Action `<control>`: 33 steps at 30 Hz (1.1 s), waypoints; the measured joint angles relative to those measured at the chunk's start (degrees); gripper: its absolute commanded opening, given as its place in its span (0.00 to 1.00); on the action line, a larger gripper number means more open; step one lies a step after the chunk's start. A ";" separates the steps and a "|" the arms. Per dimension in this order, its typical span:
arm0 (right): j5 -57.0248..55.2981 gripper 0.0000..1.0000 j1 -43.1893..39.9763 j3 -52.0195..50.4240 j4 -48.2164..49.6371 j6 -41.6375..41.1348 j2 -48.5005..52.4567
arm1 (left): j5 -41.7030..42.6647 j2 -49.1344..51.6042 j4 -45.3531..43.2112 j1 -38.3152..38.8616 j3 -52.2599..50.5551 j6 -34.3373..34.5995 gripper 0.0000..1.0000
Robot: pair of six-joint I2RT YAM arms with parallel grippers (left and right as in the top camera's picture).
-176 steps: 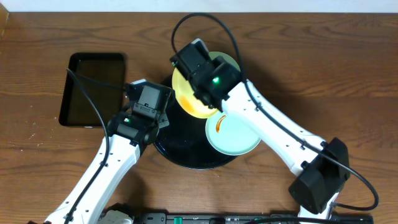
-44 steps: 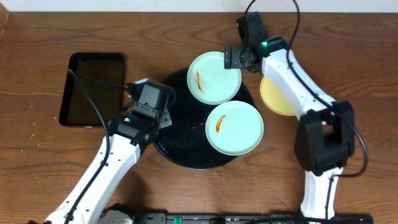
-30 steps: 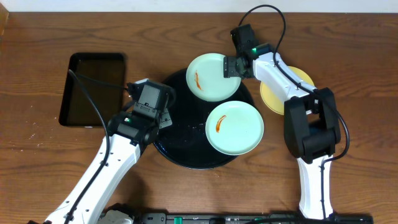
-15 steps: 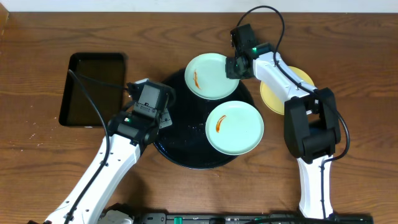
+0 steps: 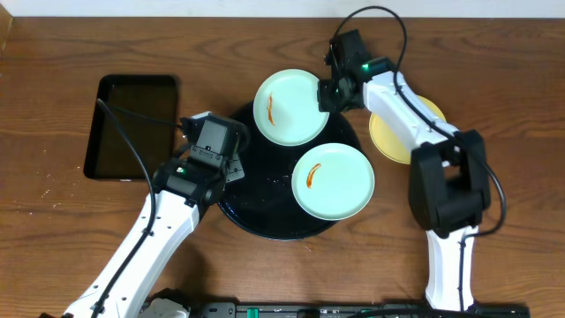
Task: Clean dirty plates on tray and stack at the side
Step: 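Lower the sponge with the left gripper onto the green plate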
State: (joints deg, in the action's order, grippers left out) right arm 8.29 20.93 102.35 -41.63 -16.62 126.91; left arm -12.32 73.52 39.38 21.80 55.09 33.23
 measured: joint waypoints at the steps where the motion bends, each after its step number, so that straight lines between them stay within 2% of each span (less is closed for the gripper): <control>1: 0.61 0.01 0.13 0.00 -0.48 0.39 -0.98 | 0.00 0.00 -0.02 0.00 0.00 0.00 0.08; 9: 5.27 0.01 4.76 0.02 -5.81 1.57 -6.19 | 0.00 0.00 -2.23 0.00 0.00 -0.09 0.08; 19: 5.22 0.01 11.65 -0.20 -7.69 1.75 -3.69 | 0.00 0.00 -6.40 0.00 0.00 -2.97 0.08; 33: 8.26 0.01 13.33 -0.66 -8.26 0.50 4.42 | 1.75 2.10 -6.43 0.00 0.00 -3.26 0.08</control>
State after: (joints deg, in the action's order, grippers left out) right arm 16.56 34.26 101.69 -49.89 -16.12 131.33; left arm -10.57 75.61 32.95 21.80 55.09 29.98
